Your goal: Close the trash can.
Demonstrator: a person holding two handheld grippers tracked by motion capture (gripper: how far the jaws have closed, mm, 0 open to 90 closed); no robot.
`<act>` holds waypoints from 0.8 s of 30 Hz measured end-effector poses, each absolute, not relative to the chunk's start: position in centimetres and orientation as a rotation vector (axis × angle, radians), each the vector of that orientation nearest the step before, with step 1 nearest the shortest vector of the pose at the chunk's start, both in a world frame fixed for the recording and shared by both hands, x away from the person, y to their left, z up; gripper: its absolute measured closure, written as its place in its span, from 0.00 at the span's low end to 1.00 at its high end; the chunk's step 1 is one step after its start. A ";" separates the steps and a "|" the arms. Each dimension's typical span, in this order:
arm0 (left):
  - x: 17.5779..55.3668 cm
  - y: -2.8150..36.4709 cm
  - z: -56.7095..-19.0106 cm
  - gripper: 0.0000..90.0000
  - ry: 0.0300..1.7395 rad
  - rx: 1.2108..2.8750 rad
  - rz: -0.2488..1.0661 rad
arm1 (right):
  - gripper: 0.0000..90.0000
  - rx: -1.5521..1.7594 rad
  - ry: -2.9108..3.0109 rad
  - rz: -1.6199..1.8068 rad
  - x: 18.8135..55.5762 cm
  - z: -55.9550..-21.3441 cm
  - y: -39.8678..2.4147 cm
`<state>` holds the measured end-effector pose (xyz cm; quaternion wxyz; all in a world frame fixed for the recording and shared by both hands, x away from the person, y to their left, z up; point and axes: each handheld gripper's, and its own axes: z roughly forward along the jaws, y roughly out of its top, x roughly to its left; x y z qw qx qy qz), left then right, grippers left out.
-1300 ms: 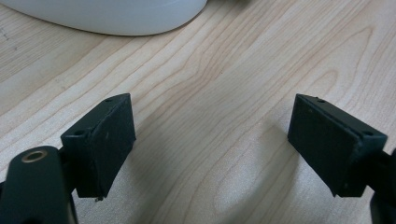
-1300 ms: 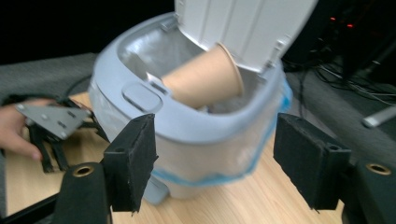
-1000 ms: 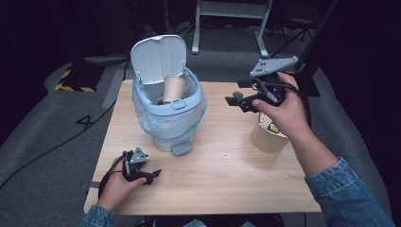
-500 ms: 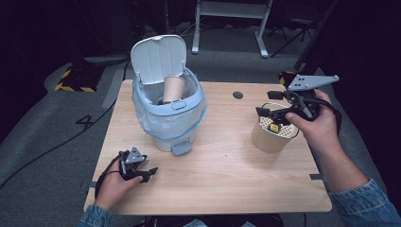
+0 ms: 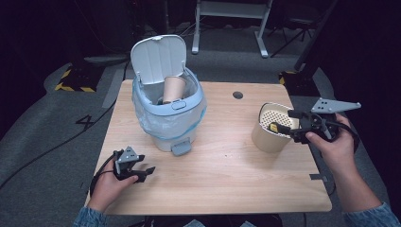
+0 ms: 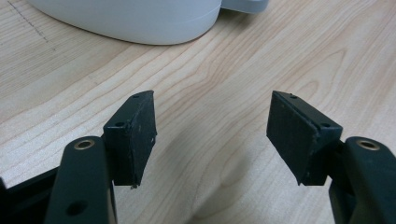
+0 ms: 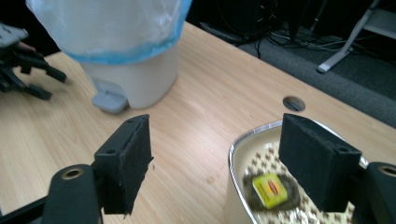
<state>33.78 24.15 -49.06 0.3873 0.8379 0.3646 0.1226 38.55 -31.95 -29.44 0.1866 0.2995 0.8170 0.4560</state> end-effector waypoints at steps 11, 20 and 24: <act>33.3 24.7 -47.2 0.38 0.905 2.094 0.290 | 0.29 0.872 2.340 1.237 37.6 -36.5 -35.5; 33.1 24.8 -45.8 0.42 0.903 2.080 0.273 | 0.29 0.994 2.358 1.186 37.3 -42.1 -37.0; 33.3 25.1 -44.3 0.42 0.884 2.058 0.274 | 0.28 1.011 2.385 1.160 37.0 -44.5 -36.8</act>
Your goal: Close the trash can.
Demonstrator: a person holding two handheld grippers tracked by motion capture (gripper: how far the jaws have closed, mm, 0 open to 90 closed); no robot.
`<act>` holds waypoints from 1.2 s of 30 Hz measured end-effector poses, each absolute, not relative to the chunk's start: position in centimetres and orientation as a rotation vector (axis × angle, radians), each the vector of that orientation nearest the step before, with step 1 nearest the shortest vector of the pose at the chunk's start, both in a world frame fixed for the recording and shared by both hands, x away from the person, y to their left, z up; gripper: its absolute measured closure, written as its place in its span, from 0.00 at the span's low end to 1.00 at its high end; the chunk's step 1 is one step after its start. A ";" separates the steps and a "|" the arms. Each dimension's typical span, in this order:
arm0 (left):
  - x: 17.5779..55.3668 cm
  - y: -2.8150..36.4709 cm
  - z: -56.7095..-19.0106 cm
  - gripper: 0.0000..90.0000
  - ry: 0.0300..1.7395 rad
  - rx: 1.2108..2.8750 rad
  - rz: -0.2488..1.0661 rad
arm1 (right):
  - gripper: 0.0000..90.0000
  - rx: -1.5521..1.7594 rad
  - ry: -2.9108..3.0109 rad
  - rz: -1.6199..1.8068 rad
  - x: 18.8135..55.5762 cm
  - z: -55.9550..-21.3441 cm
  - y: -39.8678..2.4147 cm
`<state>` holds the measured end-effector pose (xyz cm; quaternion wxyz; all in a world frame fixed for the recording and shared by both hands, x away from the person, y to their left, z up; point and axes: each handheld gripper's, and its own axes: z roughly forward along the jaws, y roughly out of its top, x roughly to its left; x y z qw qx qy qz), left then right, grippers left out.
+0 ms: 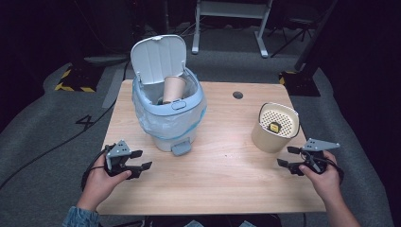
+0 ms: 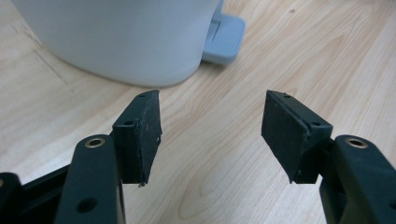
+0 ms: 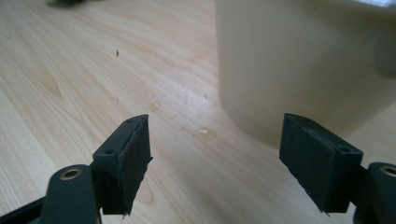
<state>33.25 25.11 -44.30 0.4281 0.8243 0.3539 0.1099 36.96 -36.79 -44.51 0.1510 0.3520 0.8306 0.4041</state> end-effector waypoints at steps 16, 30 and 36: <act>35.4 27.4 -36.2 0.52 0.819 1.976 0.357 | 0.30 1.015 2.423 1.131 35.5 -50.3 -36.3; 38.9 28.3 -29.6 0.52 0.779 1.886 0.417 | 0.30 0.979 2.420 1.089 35.3 -50.4 -36.1; 40.4 28.5 -28.0 0.52 0.734 1.886 0.401 | 0.30 0.979 2.421 1.090 35.3 -50.4 -36.1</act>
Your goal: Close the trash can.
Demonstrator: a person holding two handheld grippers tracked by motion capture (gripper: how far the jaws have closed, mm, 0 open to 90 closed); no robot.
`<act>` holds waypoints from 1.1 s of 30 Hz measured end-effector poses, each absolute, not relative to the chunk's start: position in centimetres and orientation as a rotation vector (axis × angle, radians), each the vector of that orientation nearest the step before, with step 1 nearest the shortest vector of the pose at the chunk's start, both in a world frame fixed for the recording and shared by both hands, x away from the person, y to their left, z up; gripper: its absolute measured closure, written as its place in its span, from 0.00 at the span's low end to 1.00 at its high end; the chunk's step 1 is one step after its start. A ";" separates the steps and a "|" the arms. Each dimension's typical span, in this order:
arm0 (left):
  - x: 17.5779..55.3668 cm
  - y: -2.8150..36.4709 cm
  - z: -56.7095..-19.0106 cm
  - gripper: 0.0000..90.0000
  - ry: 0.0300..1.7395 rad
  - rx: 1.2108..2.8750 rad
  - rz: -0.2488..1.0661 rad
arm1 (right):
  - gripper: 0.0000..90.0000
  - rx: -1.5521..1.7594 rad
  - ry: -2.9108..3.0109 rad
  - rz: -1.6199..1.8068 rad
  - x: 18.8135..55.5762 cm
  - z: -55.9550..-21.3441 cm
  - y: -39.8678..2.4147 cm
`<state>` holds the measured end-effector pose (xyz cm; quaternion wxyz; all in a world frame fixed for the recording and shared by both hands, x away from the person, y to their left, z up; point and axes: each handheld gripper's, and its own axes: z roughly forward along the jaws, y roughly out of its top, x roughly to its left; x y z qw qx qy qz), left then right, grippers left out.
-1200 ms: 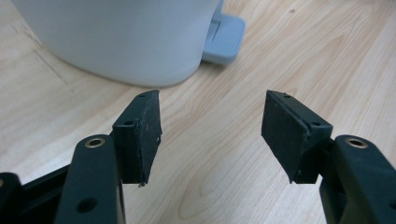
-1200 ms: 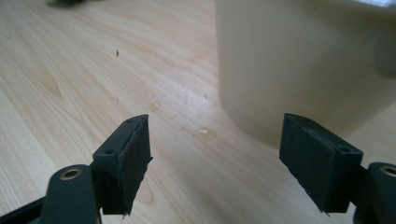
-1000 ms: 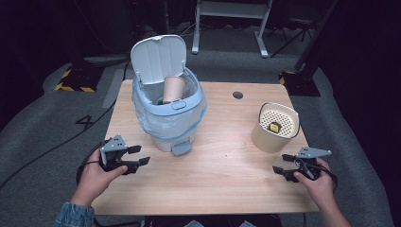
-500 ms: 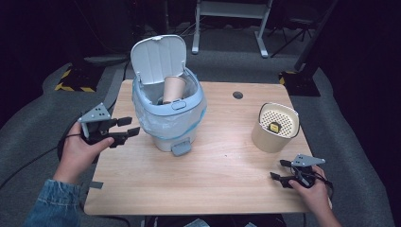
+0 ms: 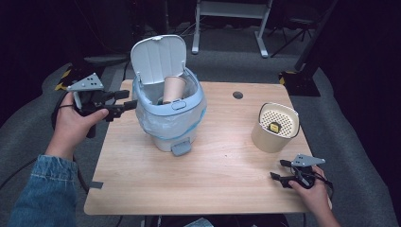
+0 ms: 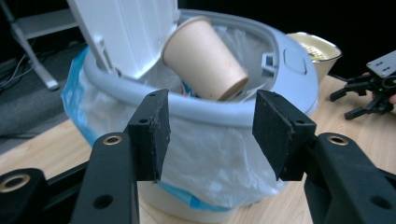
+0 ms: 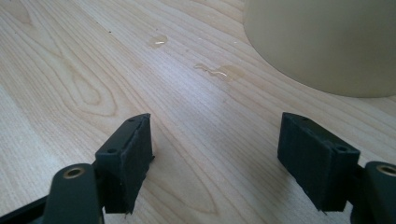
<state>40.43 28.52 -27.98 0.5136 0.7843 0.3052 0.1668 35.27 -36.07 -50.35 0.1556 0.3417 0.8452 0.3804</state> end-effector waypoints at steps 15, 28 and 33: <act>44.2 28.9 -25.3 0.51 0.531 1.865 0.324 | 0.30 0.978 2.420 1.089 35.3 -50.4 -36.1; 47.5 30.4 -23.8 0.53 0.647 1.859 0.357 | 0.29 0.973 2.423 1.091 35.2 -50.4 -36.1; 48.6 30.4 -23.9 0.49 0.681 1.847 0.372 | 0.29 0.973 2.423 1.091 35.2 -50.4 -36.1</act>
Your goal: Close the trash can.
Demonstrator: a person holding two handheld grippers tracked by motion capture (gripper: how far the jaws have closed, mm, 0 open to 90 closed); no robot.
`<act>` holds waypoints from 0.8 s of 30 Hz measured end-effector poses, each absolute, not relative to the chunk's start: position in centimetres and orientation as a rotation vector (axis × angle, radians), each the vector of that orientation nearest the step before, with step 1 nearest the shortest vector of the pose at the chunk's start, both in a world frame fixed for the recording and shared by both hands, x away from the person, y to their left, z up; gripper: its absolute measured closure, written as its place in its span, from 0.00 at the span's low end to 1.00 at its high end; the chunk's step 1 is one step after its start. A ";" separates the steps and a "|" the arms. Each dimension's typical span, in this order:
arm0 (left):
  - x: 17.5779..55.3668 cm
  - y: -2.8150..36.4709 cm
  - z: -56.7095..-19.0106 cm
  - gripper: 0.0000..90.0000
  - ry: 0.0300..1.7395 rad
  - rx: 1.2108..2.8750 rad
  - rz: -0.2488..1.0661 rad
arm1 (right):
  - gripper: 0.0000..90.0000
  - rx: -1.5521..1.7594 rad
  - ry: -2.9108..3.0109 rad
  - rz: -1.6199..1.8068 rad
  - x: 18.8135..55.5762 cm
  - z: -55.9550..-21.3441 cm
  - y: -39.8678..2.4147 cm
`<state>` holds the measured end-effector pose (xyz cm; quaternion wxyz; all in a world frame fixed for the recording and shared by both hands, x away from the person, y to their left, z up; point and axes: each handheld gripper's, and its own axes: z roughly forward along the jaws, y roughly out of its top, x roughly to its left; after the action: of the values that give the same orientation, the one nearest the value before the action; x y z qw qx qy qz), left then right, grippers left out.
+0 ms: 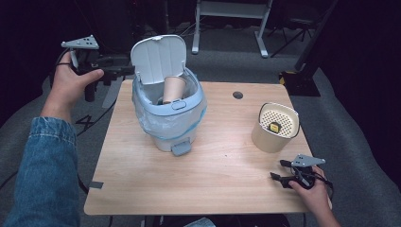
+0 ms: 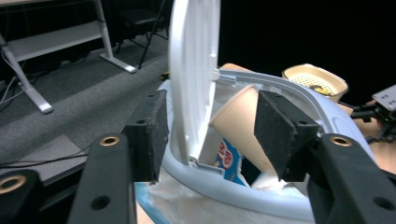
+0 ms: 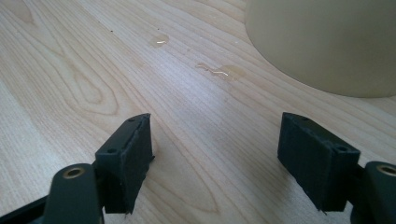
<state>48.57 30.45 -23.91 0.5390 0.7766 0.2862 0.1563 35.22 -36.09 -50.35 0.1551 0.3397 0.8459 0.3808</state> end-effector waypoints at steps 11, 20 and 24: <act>49.1 29.0 -23.7 0.49 0.654 1.852 0.373 | 0.29 0.974 2.424 1.091 35.2 -50.4 -36.1; 48.4 28.0 -22.1 0.52 0.597 1.848 0.365 | 0.29 0.975 2.423 1.091 35.2 -50.4 -36.1; 48.2 26.9 -21.3 0.54 0.561 1.817 0.315 | 0.29 0.974 2.424 1.091 35.2 -50.4 -36.1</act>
<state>48.18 26.89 -21.35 0.5704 0.7742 0.2392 0.1342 35.22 -36.09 -50.35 0.1547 0.3400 0.8458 0.3808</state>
